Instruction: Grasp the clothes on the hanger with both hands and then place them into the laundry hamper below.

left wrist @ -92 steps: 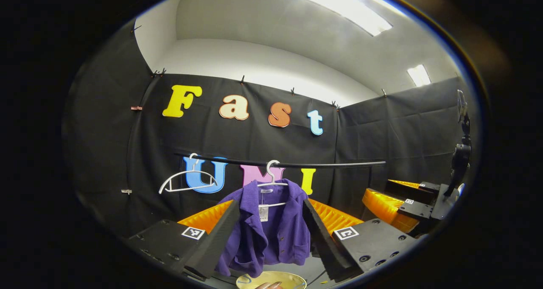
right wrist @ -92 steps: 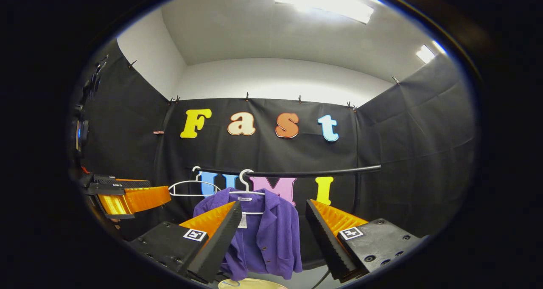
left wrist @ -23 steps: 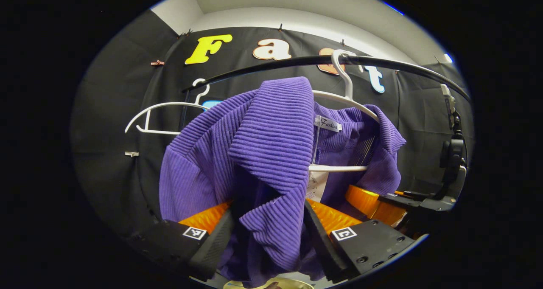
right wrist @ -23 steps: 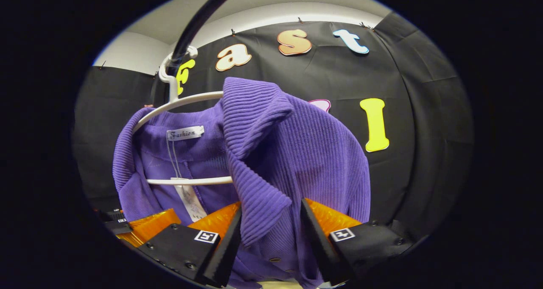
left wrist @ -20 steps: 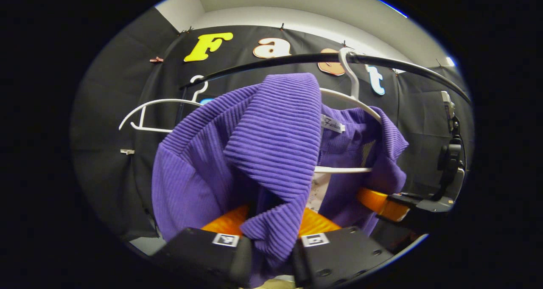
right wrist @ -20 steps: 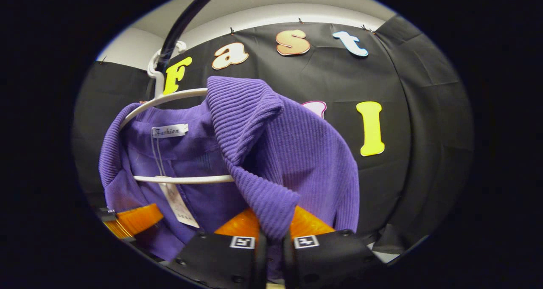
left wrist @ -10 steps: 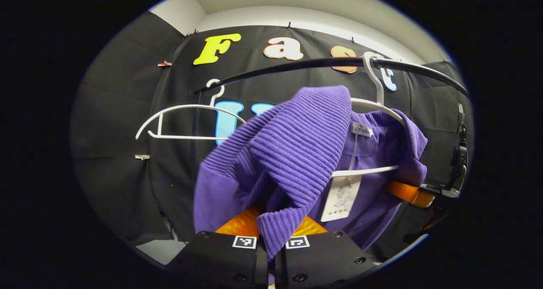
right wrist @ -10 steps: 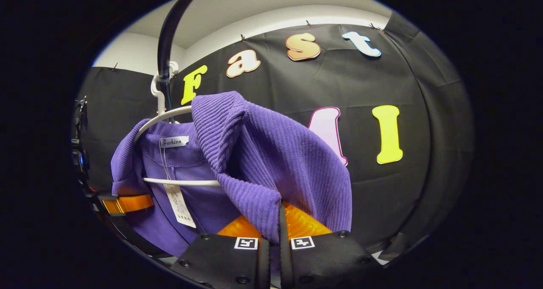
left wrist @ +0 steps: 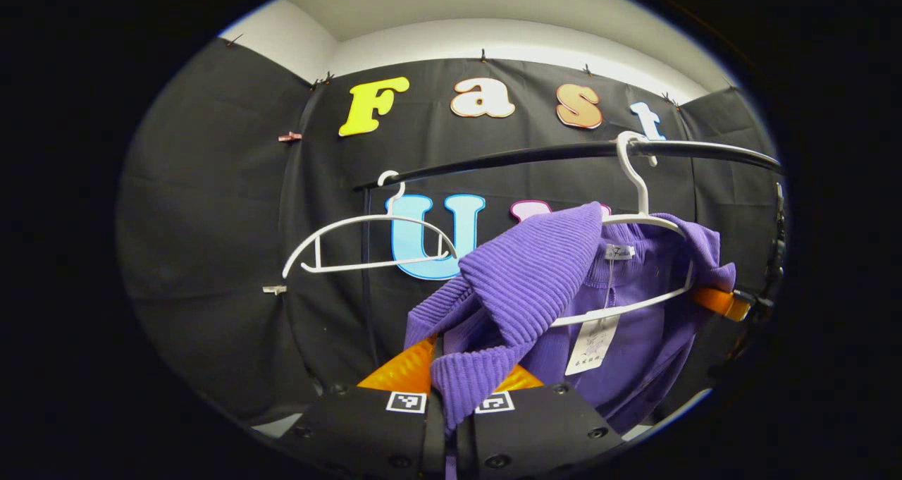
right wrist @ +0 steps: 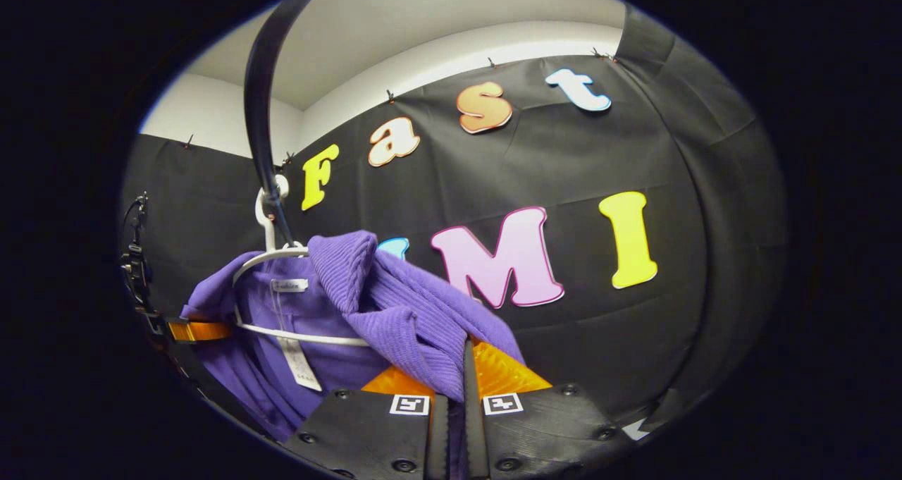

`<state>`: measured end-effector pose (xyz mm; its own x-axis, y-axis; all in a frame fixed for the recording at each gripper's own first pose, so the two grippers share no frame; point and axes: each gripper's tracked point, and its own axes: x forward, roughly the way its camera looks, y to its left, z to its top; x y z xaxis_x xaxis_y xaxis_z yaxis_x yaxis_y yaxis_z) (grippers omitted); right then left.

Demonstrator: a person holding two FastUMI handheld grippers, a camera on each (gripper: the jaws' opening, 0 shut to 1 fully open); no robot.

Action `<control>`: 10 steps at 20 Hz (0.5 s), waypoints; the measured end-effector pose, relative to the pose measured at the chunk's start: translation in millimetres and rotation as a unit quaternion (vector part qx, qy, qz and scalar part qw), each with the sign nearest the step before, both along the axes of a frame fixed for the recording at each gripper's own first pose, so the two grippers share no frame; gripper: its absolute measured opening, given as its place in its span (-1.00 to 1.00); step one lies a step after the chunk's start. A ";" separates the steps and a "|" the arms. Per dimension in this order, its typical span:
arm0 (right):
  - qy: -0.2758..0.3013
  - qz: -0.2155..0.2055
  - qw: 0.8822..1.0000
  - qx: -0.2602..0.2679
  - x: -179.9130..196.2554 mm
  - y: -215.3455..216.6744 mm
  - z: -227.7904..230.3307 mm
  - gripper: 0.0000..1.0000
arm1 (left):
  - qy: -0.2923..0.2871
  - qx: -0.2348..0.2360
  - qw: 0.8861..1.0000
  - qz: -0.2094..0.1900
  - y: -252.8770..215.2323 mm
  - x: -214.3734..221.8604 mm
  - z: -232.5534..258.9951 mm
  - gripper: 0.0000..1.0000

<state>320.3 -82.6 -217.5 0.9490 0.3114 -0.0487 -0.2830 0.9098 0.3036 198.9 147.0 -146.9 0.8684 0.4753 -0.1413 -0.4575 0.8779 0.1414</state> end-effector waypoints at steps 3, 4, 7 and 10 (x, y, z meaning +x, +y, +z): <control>-0.006 -0.022 0.999 0.037 9.8 -6.2 9.8 -0.82 | -0.016 0.026 1.000 0.006 0.8 -10.0 23.7 -0.77; -0.006 -0.027 0.998 0.053 14.0 -7.4 11.0 -0.74 | -0.024 0.031 0.999 0.009 3.1 -13.4 31.1 -0.77; -0.012 -0.038 0.996 0.084 24.2 -12.9 21.8 -0.73 | -0.035 0.016 0.999 0.022 9.7 -14.3 42.3 -0.77; -0.040 -0.060 0.994 0.083 36.0 -29.9 38.2 -0.73 | -0.059 0.021 0.998 0.025 11.8 -15.0 64.8 -0.77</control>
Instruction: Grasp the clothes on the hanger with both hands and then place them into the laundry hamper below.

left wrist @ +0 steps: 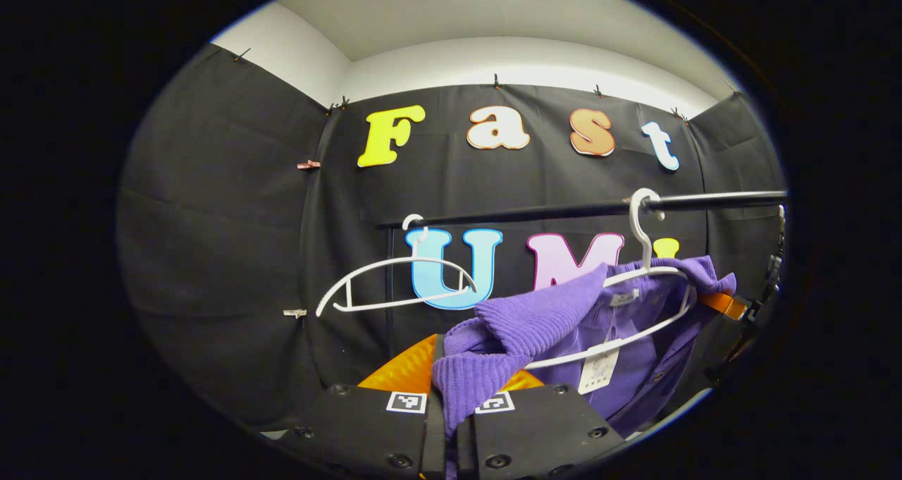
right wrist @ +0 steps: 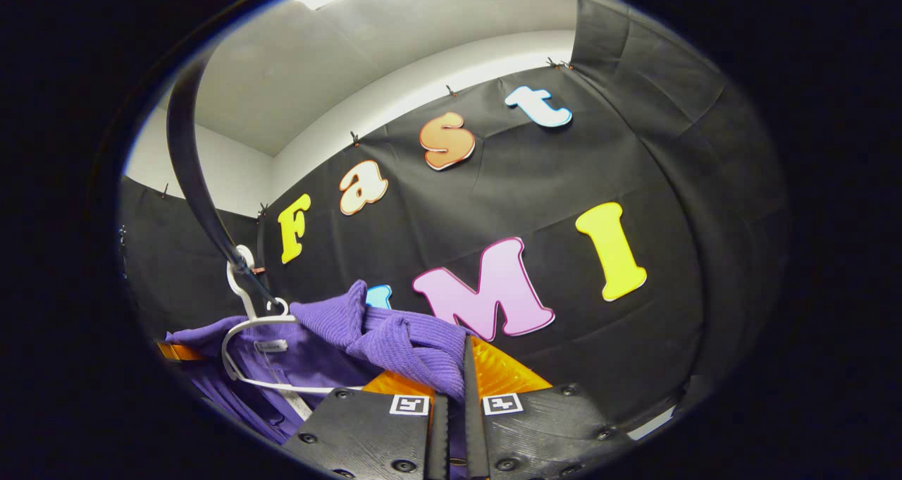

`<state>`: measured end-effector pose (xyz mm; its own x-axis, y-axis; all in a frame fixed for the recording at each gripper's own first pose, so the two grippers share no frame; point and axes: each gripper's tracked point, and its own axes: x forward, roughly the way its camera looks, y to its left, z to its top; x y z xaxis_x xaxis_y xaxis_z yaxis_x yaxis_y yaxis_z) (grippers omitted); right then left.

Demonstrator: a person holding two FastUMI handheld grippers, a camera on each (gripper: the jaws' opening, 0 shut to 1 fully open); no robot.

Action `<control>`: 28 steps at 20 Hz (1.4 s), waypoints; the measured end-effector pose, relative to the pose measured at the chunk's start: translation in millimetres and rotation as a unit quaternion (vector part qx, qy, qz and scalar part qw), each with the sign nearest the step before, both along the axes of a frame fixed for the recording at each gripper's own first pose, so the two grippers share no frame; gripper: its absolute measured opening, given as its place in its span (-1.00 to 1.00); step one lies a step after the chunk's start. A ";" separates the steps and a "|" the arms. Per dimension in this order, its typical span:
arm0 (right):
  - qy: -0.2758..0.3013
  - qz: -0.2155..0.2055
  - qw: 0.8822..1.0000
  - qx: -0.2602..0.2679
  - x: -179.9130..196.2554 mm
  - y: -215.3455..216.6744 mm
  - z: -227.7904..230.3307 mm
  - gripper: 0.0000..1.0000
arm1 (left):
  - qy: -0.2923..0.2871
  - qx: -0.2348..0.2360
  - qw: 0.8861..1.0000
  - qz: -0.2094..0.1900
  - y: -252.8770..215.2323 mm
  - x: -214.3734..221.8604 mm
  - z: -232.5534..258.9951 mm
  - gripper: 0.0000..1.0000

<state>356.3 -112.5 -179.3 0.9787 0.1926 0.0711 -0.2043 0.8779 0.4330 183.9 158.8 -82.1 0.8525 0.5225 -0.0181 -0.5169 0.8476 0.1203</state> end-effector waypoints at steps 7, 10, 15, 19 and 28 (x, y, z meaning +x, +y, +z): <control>0.011 0.006 1.000 -0.018 22.7 15.0 -7.3 -0.74 | 0.010 0.025 1.000 0.005 47.9 34.1 2.1 -0.77; 0.013 0.014 0.999 -0.034 26.2 22.5 -13.5 -0.82 | 0.018 -0.001 1.000 0.003 61.9 39.5 -15.8 -0.78; 0.029 0.021 0.996 -0.081 27.3 25.7 -24.8 -0.74 | 0.048 -0.048 0.998 -0.012 77.5 50.9 -50.5 -0.78; 0.043 0.037 0.996 -0.074 22.2 34.0 -37.8 -0.74 | 0.049 -0.114 0.992 -0.012 87.3 47.1 -81.8 -0.78; 0.133 0.047 0.984 -0.113 2.0 22.7 -109.4 -0.73 | 0.151 -0.183 0.971 -0.044 17.4 32.4 -182.2 -0.77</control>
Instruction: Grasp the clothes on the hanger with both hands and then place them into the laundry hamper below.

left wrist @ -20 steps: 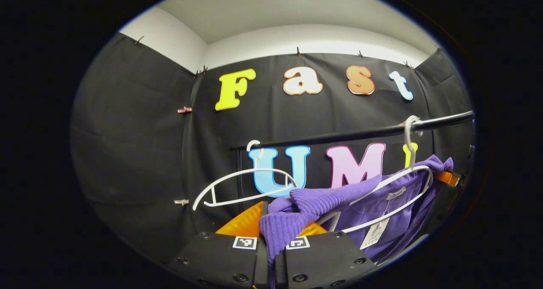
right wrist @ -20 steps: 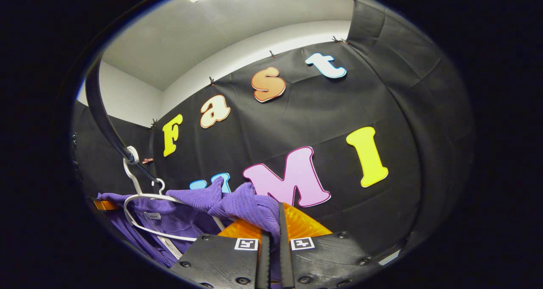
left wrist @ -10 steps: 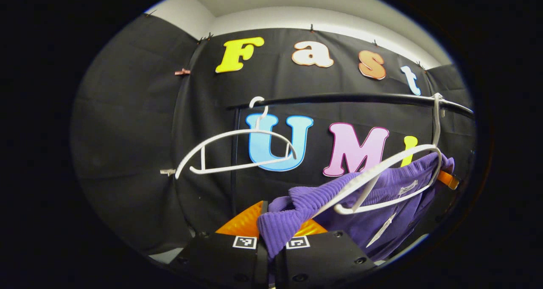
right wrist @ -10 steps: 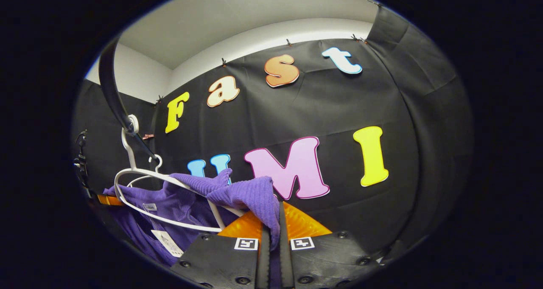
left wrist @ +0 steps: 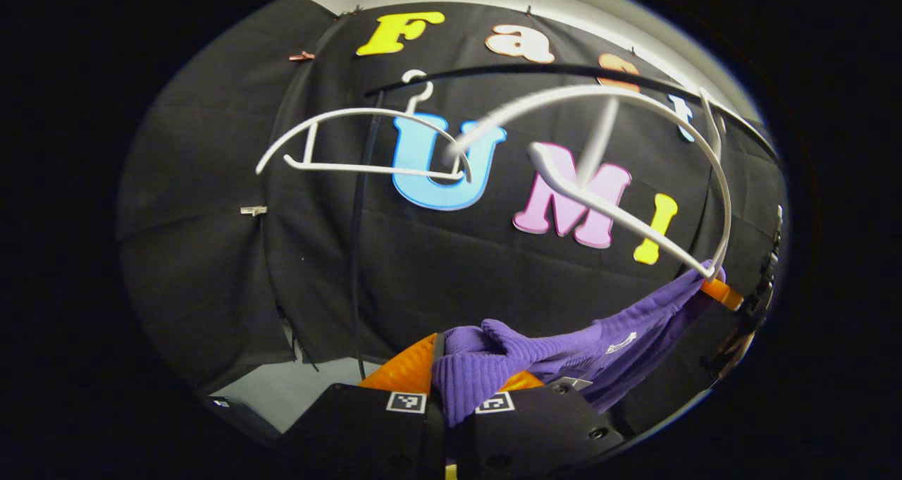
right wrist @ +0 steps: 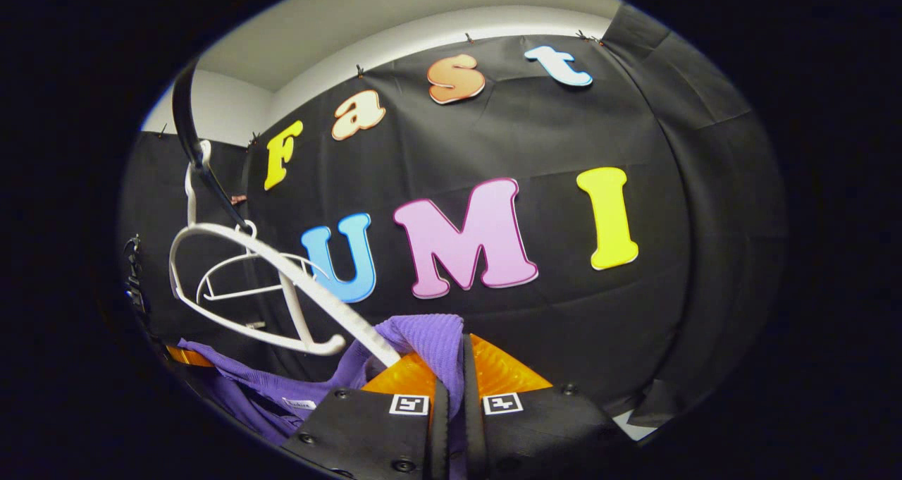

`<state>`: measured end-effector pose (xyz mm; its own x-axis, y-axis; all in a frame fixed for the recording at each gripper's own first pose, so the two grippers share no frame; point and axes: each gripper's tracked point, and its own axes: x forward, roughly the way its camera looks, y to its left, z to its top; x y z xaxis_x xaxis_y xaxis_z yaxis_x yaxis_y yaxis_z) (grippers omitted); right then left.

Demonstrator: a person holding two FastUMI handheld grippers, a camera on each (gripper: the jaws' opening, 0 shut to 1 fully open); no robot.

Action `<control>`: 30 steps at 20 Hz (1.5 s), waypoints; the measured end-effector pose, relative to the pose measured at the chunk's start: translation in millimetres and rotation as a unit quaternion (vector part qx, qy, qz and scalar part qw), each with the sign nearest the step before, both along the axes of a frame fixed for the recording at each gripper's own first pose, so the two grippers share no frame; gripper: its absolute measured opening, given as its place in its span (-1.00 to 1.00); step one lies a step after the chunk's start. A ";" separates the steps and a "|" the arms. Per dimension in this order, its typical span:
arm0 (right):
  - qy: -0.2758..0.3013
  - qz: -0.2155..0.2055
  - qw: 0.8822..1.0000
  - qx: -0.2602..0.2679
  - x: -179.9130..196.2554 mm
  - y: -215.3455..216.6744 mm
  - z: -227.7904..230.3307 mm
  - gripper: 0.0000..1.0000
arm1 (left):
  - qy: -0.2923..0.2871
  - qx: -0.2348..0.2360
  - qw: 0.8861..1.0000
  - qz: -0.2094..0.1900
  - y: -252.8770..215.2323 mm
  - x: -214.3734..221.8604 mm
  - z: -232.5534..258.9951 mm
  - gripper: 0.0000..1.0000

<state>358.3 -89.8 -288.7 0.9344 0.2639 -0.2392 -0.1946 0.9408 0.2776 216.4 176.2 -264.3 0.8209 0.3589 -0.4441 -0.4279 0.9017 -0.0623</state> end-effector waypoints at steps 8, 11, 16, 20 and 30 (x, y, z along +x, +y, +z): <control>0.079 0.054 0.995 0.001 -60.8 34.2 -48.7 -0.73 | 0.043 -0.036 0.997 -0.050 -57.4 -5.3 -44.1 -0.77; 0.100 0.083 0.991 0.016 -80.5 59.4 -51.0 -0.73 | 0.044 -0.047 0.996 -0.055 -68.2 -6.0 -46.1 -0.77; 0.129 0.165 0.977 0.027 -119.0 116.6 -52.4 -0.72 | 0.057 -0.069 0.993 -0.075 -95.4 -13.2 -61.9 -0.77; 0.184 0.226 0.957 0.016 -166.8 150.3 -74.0 -0.73 | 0.086 -0.113 0.986 -0.086 -122.6 -23.7 -87.2 -0.77; 0.371 0.243 0.896 -0.033 -253.5 156.5 -156.8 -0.73 | 0.242 -0.236 0.939 -0.060 -155.7 -73.9 -171.9 -0.75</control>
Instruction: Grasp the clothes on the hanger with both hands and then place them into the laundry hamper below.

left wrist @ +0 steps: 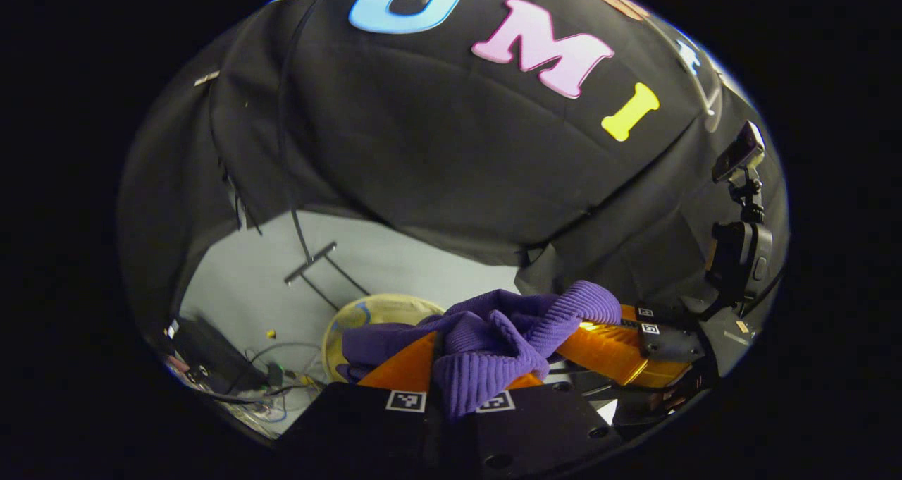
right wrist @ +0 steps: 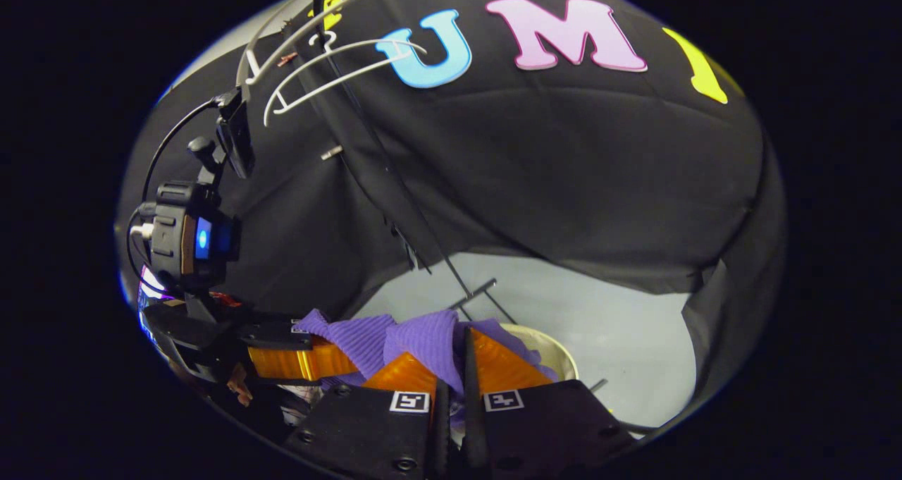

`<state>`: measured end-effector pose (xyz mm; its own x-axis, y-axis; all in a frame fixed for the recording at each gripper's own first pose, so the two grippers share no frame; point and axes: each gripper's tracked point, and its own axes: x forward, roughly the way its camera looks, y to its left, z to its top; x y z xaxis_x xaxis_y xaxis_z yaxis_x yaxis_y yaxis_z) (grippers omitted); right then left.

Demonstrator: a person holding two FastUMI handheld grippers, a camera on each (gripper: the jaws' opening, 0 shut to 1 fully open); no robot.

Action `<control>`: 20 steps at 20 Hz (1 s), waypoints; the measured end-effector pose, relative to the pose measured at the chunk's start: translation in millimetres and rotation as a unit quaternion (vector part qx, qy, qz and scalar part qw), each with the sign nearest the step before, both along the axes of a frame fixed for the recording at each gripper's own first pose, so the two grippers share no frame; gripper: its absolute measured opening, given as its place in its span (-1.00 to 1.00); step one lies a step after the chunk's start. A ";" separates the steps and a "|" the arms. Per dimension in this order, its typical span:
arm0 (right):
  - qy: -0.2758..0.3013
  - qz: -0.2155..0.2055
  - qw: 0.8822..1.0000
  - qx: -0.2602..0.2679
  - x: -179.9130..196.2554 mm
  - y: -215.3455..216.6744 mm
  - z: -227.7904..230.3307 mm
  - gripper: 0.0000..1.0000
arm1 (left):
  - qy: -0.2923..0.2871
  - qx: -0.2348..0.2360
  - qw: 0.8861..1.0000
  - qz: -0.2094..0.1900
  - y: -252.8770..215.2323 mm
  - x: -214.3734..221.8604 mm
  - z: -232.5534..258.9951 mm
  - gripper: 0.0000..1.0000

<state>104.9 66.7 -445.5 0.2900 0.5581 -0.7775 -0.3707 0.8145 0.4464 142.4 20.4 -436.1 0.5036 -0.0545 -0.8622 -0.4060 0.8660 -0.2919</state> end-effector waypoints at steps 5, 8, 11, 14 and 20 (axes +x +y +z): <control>0.044 0.001 0.999 -0.023 -16.8 -4.4 -21.7 -0.73 | 0.046 -0.028 0.999 0.010 -7.9 -11.1 -9.6 -0.75; 0.052 0.001 0.998 -0.028 -17.6 -4.0 -24.1 -0.72 | 0.051 -0.030 0.998 0.010 -7.1 -10.9 -12.3 -0.75; 0.057 0.002 0.998 -0.034 -18.3 -6.7 -27.7 -0.73 | 0.055 -0.028 0.998 0.007 -6.6 -11.2 -14.0 -0.75; 0.059 0.006 0.998 -0.038 -20.9 -8.1 -28.9 -0.73 | 0.055 -0.028 0.998 0.009 -5.3 -9.5 -12.7 -0.75; 0.066 0.018 0.997 -0.041 -26.2 -7.2 -31.3 -0.73 | 0.066 -0.028 0.997 0.015 -5.0 -11.0 -14.0 -0.75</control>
